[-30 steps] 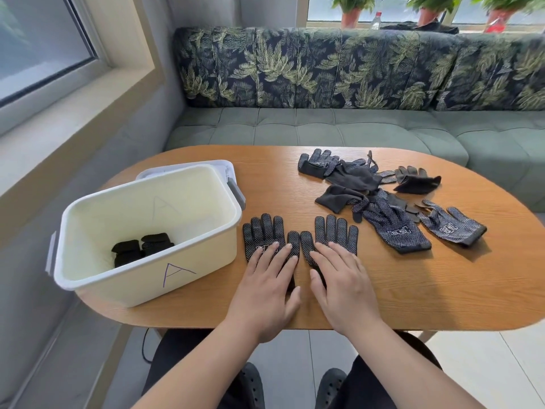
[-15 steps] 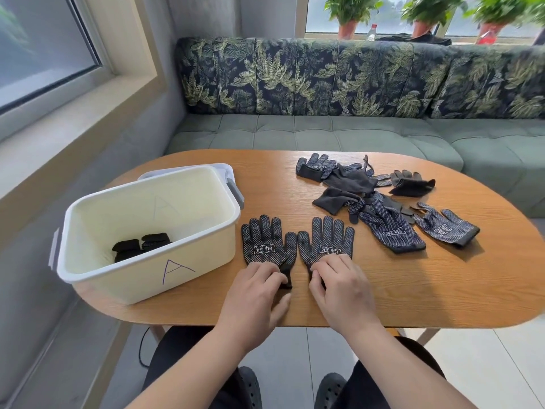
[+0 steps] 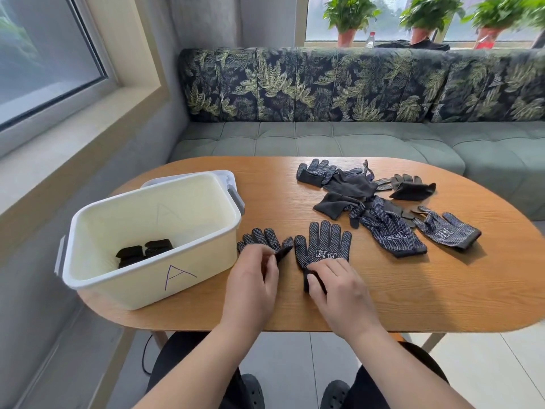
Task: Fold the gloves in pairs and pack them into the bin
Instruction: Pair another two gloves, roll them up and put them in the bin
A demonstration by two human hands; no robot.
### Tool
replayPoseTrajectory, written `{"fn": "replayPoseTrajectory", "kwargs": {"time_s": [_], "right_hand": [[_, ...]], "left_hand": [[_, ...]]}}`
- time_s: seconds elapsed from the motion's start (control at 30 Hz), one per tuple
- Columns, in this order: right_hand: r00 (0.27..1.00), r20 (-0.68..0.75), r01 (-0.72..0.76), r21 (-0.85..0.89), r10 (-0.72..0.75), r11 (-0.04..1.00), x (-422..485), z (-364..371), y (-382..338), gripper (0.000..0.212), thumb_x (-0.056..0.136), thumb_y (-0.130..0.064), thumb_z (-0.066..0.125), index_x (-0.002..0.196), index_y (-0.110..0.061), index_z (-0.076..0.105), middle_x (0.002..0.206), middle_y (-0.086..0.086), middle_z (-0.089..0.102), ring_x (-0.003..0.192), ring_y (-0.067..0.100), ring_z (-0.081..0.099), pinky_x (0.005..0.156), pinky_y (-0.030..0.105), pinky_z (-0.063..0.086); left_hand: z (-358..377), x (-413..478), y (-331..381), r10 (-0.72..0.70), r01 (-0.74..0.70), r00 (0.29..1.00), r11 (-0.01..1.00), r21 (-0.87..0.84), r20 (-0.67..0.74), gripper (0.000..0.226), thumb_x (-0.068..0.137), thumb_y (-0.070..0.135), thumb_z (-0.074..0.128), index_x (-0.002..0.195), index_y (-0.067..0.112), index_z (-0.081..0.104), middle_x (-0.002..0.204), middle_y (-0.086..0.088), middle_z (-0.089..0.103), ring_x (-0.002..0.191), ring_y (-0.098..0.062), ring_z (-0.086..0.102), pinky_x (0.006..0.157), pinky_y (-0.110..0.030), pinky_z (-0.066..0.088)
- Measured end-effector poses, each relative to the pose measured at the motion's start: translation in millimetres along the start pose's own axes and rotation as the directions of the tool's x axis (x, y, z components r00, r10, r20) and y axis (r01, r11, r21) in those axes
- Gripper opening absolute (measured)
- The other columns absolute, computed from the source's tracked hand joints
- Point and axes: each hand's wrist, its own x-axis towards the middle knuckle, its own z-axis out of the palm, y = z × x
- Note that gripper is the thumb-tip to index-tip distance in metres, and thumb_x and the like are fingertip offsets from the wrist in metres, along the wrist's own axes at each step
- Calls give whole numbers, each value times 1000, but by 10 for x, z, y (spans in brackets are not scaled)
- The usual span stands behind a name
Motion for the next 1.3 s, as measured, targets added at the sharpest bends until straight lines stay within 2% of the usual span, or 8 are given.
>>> {"fn": "replayPoseTrajectory", "kwargs": {"time_s": [0.2, 0.37, 0.5, 0.6, 0.8, 1.1, 1.23, 1.3], "right_hand": [[994, 109, -20, 114, 8, 993, -9, -83, -9, 66, 100, -64, 56, 144, -14, 57, 136, -4, 60, 130, 16, 51, 115, 31, 42], [969, -30, -222, 317, 243, 922, 22, -85, 40, 23, 106, -32, 52, 107, -17, 69, 105, -7, 64, 103, 20, 57, 92, 32, 48], [748, 67, -554, 611, 661, 565, 79, -266, 65, 34, 103, -35, 60, 77, -13, 63, 69, 0, 62, 67, 21, 55, 71, 40, 45], [534, 175, -610, 757, 827, 234, 141, -385, 101, 25, 104, -29, 61, 93, -7, 56, 83, 4, 59, 78, 19, 54, 80, 42, 40], [378, 213, -557, 830, 901, 37, 208, -397, 161, 23, 101, -30, 61, 112, -10, 57, 96, 3, 64, 88, 21, 59, 87, 42, 44], [473, 188, -680, 700, 861, 220, 202, -359, 128, 26, 107, -32, 57, 108, -7, 60, 107, 8, 65, 110, 32, 59, 92, 35, 37], [742, 9, -594, 474, 671, 650, 181, -394, 43, 39, 111, -24, 52, 147, -10, 59, 136, -5, 62, 130, 15, 54, 111, 25, 36], [838, -113, -480, 311, 533, 820, 194, -428, 56, 35, 108, -21, 56, 140, -7, 64, 129, -2, 65, 121, 19, 61, 104, 27, 44]], "left_hand": [[142, 146, 517, -263, 276, 961, 890, -363, 86, 12, 99, 18, 70, 90, 27, 69, 80, 11, 73, 79, -7, 69, 73, -20, 53], [372, 36, 440, -35, 59, 981, 990, -124, 192, 8, 99, 34, 66, 106, 31, 68, 107, 20, 66, 107, -3, 58, 97, -26, 47], [452, 10, 221, 44, -88, 939, 989, 116, 341, 49, 106, 49, 52, 149, 25, 51, 152, 8, 51, 147, -14, 40, 123, -36, 33], [433, 23, 104, 16, -142, 861, 967, 210, 508, 64, 110, 56, 41, 165, 25, 31, 169, 6, 34, 161, -16, 18, 132, -41, 16], [362, 28, -232, 6, -243, 823, 908, 342, 569, 71, 105, 68, 22, 165, 30, 29, 174, 11, 26, 164, -20, 9, 133, -43, 5], [203, -134, -451, 125, -378, 845, 828, 414, 520, 71, 108, 65, 20, 164, 25, 37, 175, 4, 24, 165, -24, 4, 134, -44, 2], [221, -176, -476, 224, -420, 850, 835, 355, 477, 58, 110, 55, 36, 153, 21, 54, 164, 3, 45, 160, -23, 26, 129, -49, 26], [225, -181, -475, 239, -424, 851, 838, 343, 467, 55, 110, 52, 38, 149, 19, 57, 160, 2, 50, 157, -22, 32, 127, -49, 31]]}}
